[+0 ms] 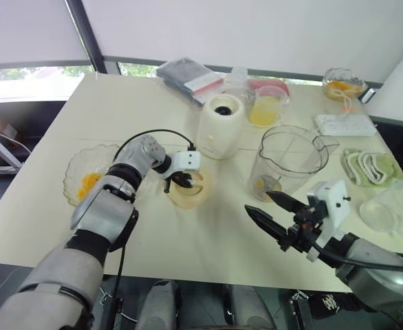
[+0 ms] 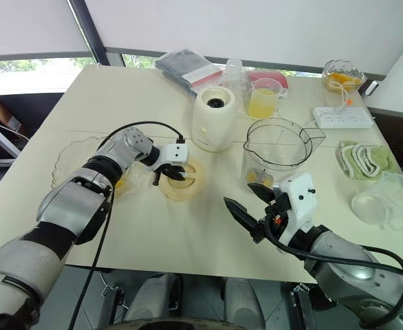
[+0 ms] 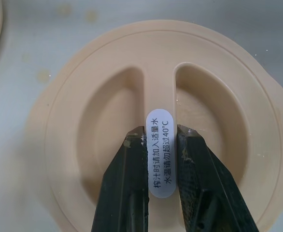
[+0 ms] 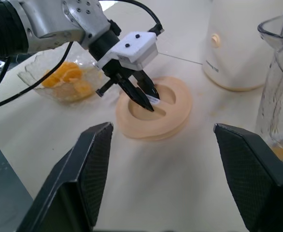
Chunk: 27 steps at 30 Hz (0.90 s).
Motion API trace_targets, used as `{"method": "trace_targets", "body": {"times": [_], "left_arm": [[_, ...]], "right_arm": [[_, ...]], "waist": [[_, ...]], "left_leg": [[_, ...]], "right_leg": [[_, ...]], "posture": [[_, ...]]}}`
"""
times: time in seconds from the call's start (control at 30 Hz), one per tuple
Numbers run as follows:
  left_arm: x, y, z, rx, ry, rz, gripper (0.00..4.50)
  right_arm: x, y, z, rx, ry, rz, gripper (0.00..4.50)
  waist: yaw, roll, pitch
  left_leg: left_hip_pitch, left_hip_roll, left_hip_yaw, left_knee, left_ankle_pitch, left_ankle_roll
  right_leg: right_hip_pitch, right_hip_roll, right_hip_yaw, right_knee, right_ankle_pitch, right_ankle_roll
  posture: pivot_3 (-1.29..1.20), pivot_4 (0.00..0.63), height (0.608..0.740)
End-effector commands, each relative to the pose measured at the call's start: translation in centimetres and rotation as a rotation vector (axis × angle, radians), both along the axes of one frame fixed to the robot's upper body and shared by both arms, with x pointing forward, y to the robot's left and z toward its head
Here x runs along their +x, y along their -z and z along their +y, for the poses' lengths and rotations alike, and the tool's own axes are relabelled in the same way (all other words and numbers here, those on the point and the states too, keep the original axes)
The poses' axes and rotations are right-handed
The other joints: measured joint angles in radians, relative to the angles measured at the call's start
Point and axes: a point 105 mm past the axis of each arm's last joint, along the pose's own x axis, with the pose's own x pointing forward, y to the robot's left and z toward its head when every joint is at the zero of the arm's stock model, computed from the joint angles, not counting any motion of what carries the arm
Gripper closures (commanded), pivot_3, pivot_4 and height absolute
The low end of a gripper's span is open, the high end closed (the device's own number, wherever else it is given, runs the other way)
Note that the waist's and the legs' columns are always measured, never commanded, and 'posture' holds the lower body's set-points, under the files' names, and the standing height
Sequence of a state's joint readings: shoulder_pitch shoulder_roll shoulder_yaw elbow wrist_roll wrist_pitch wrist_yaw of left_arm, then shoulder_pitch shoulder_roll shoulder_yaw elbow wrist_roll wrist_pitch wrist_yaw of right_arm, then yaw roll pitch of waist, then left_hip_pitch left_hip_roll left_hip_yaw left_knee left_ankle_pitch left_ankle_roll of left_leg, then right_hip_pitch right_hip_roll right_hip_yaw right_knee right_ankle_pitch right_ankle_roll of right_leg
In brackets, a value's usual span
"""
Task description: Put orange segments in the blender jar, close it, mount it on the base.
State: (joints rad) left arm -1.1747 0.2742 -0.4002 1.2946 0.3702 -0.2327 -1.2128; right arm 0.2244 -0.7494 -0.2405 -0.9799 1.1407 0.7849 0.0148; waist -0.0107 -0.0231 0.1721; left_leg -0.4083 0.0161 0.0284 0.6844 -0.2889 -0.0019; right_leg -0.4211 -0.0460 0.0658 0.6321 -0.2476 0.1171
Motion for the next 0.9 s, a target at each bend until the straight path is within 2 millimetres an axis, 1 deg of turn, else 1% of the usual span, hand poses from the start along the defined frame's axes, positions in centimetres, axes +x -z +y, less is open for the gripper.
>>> {"method": "trace_targets", "body": {"times": [0.03, 0.1, 0.23, 0.33, 0.43, 0.47, 0.5, 0.6, 0.77, 0.9], "left_arm": [[-0.3, 0.7, 0.7, 0.035, -0.001, 0.021, 4.27], [-0.3, 0.2, 0.8, 0.024, 0.003, 0.032, 4.27], [0.0, -2.6, 0.6, -0.018, 0.052, 0.022, 4.27], [-0.2, -5.1, 0.2, -0.053, 0.109, 0.034, 4.27], [-0.2, -8.5, -0.3, -0.088, 0.163, 0.015, 4.27], [-0.2, -9.4, -0.4, -0.092, 0.174, 0.003, 4.27], [-0.1, -9.9, -0.5, -0.093, 0.180, -0.004, 4.27], [-0.1, -13.0, -1.7, -0.123, 0.214, -0.051, 4.27], [0.0, -16.3, -3.7, -0.150, 0.238, -0.134, 4.27], [0.1, -17.1, -4.9, -0.145, 0.260, -0.189, 4.27]], "right_arm": [[-0.4, -1.1, 0.1, -0.004, -0.006, -0.061, 1.00], [-0.3, -1.1, -0.2, -0.004, 0.011, -0.060, 1.00], [-0.2, 0.1, -2.0, -0.035, 0.108, -0.039, 1.00], [-0.4, 1.0, -3.0, -0.045, 0.149, -0.019, 1.00], [-0.2, 2.1, -4.2, -0.059, 0.199, -0.007, 1.00], [-0.1, 2.4, -4.7, -0.066, 0.218, -0.006, 1.00], [0.0, 2.5, -5.0, -0.069, 0.229, -0.007, 1.00], [0.7, 3.4, -7.1, -0.112, 0.301, -0.021, 1.00], [1.6, 4.2, -10.0, -0.173, 0.379, -0.048, 1.00], [2.9, 4.5, -12.5, -0.231, 0.462, -0.078, 1.00]], "waist": [[0.000, 0.000, 0.000], [0.000, 0.000, 0.000], [-0.001, 0.000, 0.000], [0.000, -0.001, 0.000], [0.005, -0.001, 0.000], [0.005, -0.002, 0.000], [0.005, -0.001, 0.000], [0.001, -0.001, 0.000], [0.000, -0.002, 0.000], [-0.002, -0.001, 0.000]], "left_leg": [[0.000, 0.000, 0.000, 0.000, 0.000, 0.000], [0.000, 0.000, 0.000, 0.000, 0.000, 0.000], [-0.001, 0.000, 0.000, 0.000, 0.000, 0.000], [-0.002, 0.000, 0.000, 0.000, 0.000, 0.000], [-0.002, 0.000, 0.000, 0.000, 0.000, 0.000], [-0.002, -0.001, 0.000, 0.000, 0.000, 0.000], [-0.002, -0.001, 0.000, 0.001, 0.000, 0.000], [-0.002, -0.001, 0.001, 0.001, 0.000, 0.000], [-0.002, -0.001, 0.001, 0.000, 0.000, 0.000], [-0.001, -0.001, 0.001, 0.000, 0.000, 0.000]], "right_leg": [[0.000, 0.000, 0.000, 0.000, 0.000, 0.000], [0.000, 0.000, 0.000, 0.000, 0.000, 0.000], [-0.001, 0.000, 0.000, 0.000, 0.000, 0.000], [-0.002, 0.001, 0.000, 0.000, 0.000, 0.000], [-0.001, 0.000, 0.000, 0.000, 0.000, 0.000], [-0.001, 0.000, 0.000, 0.000, 0.000, 0.000], [-0.001, 0.000, 0.000, 0.000, 0.000, 0.000], [-0.001, 0.000, 0.000, -0.001, 0.000, 0.000], [-0.001, 0.001, 0.000, -0.001, 0.000, 0.000], [-0.001, 0.001, 0.000, -0.001, 0.000, 0.000]], "posture": [[0.00, 0.150, 0.740], [0.00, 0.150, 0.740], [0.00, 0.150, 0.740], [0.00, 0.150, 0.740], [0.00, 0.150, 0.740], [0.00, 0.150, 0.740], [0.00, 0.150, 0.740], [0.00, 0.150, 0.740], [0.00, 0.150, 0.740], [0.00, 0.150, 0.740]]}}
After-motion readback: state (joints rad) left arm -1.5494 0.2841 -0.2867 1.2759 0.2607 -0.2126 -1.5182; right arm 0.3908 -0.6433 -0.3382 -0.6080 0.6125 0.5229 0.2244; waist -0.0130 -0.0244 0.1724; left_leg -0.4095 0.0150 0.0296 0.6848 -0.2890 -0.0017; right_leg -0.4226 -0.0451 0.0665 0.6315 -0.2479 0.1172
